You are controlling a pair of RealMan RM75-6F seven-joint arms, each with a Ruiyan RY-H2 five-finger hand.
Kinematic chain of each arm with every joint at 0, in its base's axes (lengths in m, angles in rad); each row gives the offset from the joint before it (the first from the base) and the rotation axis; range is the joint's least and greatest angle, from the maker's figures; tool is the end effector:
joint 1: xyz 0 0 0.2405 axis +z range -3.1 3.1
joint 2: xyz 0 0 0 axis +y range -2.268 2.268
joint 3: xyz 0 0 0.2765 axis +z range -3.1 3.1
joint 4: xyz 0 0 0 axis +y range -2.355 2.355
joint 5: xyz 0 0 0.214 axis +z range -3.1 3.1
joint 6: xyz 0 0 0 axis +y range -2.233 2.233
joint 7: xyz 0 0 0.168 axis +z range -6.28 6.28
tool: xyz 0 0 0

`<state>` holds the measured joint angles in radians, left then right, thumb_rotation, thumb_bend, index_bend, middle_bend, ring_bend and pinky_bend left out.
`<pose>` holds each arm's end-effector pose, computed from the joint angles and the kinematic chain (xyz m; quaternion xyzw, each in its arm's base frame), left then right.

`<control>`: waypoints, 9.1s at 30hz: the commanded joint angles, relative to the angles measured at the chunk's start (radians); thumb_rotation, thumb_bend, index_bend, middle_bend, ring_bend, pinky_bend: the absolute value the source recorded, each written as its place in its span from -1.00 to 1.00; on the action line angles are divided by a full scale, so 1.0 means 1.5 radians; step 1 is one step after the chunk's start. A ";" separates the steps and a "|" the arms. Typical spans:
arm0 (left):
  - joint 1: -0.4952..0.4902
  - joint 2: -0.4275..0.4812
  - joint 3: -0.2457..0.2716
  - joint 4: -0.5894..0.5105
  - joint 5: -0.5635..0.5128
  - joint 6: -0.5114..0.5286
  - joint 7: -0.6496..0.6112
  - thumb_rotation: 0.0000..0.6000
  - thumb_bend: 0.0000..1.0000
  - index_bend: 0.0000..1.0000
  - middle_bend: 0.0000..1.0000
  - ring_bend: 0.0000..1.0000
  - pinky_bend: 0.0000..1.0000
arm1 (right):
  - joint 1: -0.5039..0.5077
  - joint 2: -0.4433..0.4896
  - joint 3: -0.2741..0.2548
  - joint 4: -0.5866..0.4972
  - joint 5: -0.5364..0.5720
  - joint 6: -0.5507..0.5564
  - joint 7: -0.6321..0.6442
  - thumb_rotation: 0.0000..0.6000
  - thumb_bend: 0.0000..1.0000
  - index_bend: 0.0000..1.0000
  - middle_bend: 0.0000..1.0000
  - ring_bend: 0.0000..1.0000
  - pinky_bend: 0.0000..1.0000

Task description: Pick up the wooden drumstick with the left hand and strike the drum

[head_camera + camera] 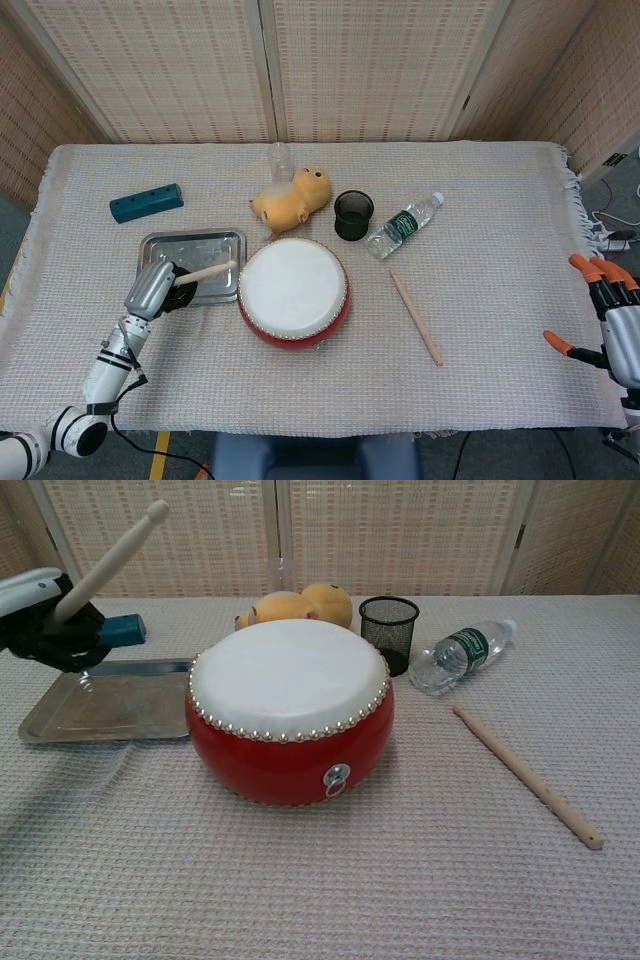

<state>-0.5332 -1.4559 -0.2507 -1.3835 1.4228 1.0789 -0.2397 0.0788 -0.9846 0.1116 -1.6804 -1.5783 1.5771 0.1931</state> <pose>-0.2173 0.3748 0.0436 -0.6210 -0.4540 -0.5081 0.3872 -0.2999 -0.2148 0.2204 0.5676 -0.3611 0.4862 0.5578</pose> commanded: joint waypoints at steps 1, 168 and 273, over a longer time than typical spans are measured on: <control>-0.060 -0.039 -0.004 0.020 0.006 0.019 0.214 1.00 0.72 1.00 1.00 1.00 1.00 | -0.001 0.000 0.000 0.003 -0.003 0.005 0.005 1.00 -0.96 -0.86 -0.72 -0.96 -0.75; -0.153 -0.050 0.023 0.036 -0.196 -0.035 0.403 1.00 0.68 1.00 1.00 1.00 1.00 | 0.025 0.002 -0.030 0.009 0.076 -0.129 -0.054 1.00 -0.96 -0.87 -0.79 -1.00 -1.00; -0.212 -0.169 -0.037 0.367 -0.340 -0.239 0.329 1.00 -0.50 -1.00 -1.00 -1.00 -0.94 | 0.022 -0.011 -0.028 0.036 0.071 -0.114 -0.024 1.00 -0.96 -0.87 -0.79 -1.00 -1.00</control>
<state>-0.8506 -1.7094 -0.3064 -0.8324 0.9141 0.7223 0.2521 0.1121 -1.0008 0.0699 -1.6266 -1.4720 1.4053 0.1568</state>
